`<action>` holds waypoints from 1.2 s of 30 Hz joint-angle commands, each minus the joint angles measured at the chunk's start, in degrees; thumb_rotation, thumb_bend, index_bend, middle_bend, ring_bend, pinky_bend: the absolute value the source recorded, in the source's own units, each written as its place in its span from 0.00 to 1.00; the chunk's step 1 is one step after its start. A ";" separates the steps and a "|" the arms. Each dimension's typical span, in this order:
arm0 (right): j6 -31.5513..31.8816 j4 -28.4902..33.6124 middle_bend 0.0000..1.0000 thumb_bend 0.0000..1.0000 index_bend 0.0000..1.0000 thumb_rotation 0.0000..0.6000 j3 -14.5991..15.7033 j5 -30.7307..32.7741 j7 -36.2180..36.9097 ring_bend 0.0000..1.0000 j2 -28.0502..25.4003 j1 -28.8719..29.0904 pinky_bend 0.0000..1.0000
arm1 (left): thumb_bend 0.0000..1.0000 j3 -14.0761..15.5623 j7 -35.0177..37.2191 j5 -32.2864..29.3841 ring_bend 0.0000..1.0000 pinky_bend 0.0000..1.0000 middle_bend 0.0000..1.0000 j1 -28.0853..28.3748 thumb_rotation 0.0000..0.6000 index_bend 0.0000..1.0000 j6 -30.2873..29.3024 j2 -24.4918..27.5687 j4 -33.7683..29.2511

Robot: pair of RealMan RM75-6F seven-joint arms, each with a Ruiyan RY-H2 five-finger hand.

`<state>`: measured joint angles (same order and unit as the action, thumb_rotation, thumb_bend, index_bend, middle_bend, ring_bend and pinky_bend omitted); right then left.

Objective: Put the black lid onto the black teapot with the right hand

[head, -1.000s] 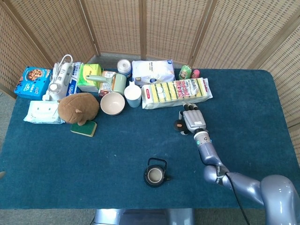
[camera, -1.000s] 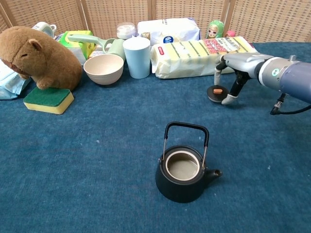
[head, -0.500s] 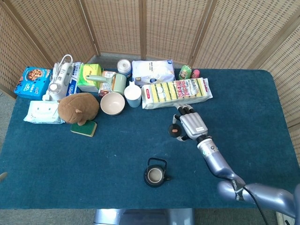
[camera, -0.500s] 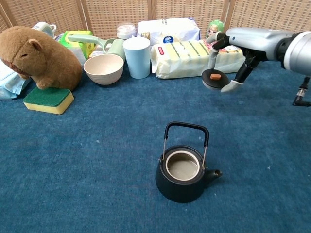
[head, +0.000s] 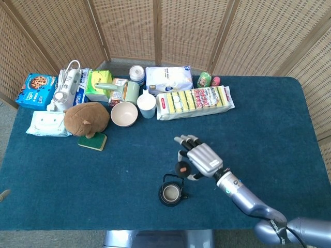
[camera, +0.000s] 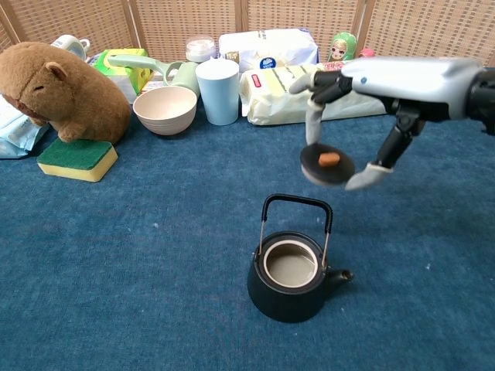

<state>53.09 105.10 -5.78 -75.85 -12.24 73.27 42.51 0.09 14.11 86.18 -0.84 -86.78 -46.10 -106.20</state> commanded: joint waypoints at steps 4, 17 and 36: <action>-0.03 3.01 0.07 0.26 0.52 1.00 2.49 -3.56 -2.23 0.02 -0.57 -0.60 0.00 | 0.07 0.02 0.28 0.01 0.00 0.00 0.00 -0.08 1.00 0.00 -0.14 0.05 0.06; -2.18 4.98 0.07 0.26 0.52 1.00 4.43 -4.02 -8.00 0.02 3.55 0.17 0.00 | 0.07 0.10 -0.20 0.17 0.00 0.00 0.00 -0.03 1.00 0.00 -0.10 -0.08 -0.09; -2.00 1.85 0.07 0.26 0.52 1.00 4.46 1.15 -15.52 0.02 8.44 0.72 0.00 | 0.07 0.24 1.37 0.60 0.00 0.00 0.00 -0.29 1.00 0.00 -0.59 0.25 0.47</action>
<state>51.00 106.98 -1.36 -74.76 -27.65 81.67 43.29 0.33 15.47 86.78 -1.14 -87.37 -45.85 -105.74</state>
